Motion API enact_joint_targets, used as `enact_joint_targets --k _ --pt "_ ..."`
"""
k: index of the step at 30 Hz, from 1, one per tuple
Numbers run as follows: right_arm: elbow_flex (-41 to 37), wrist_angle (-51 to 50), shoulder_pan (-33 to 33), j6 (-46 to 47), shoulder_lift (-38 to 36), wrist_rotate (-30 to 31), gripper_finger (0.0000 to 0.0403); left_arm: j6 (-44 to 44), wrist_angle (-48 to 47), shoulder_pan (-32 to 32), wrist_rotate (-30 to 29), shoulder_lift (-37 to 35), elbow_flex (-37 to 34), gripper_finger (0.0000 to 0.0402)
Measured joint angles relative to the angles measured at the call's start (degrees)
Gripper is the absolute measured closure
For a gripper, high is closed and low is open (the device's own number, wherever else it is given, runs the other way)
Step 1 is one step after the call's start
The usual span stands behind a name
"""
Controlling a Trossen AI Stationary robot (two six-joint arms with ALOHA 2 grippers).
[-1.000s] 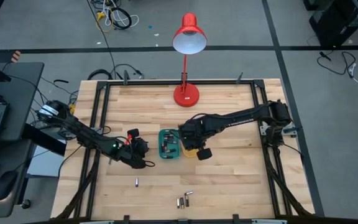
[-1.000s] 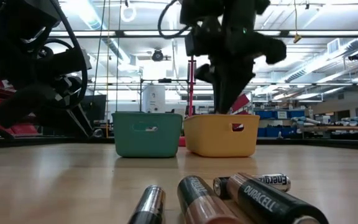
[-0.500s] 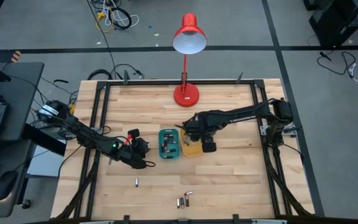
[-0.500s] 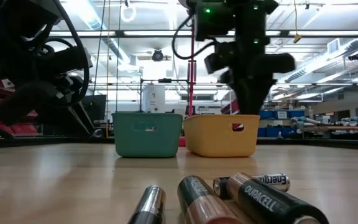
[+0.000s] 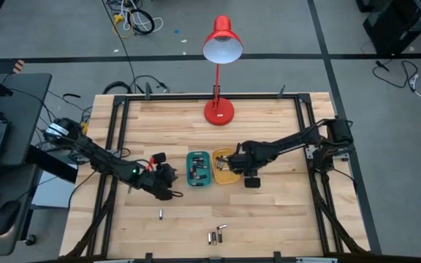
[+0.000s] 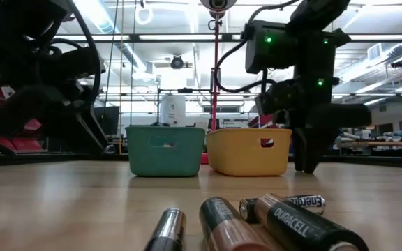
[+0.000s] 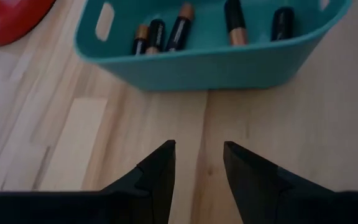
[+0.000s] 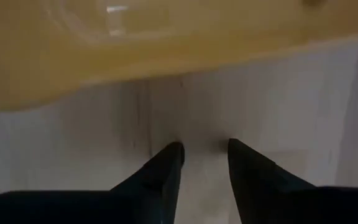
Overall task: Sort batteries
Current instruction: Adjust the blue and yellow bins
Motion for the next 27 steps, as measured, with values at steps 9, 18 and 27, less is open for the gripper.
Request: enact_joint_targets --k 9,18,27 --pt "0.63 9.35 2.73 -0.13 0.57 3.69 0.0301 8.66 8.02 0.13 0.05 -0.02 0.0 0.0249" --pt "0.74 12.92 6.1 2.86 0.59 1.95 0.031 9.53 8.02 0.15 0.42 -0.02 0.0 0.0249" --pt "0.92 5.21 11.16 11.0 0.42 2.91 0.0313 8.33 9.58 0.15 1.71 -0.02 0.0 0.0249"
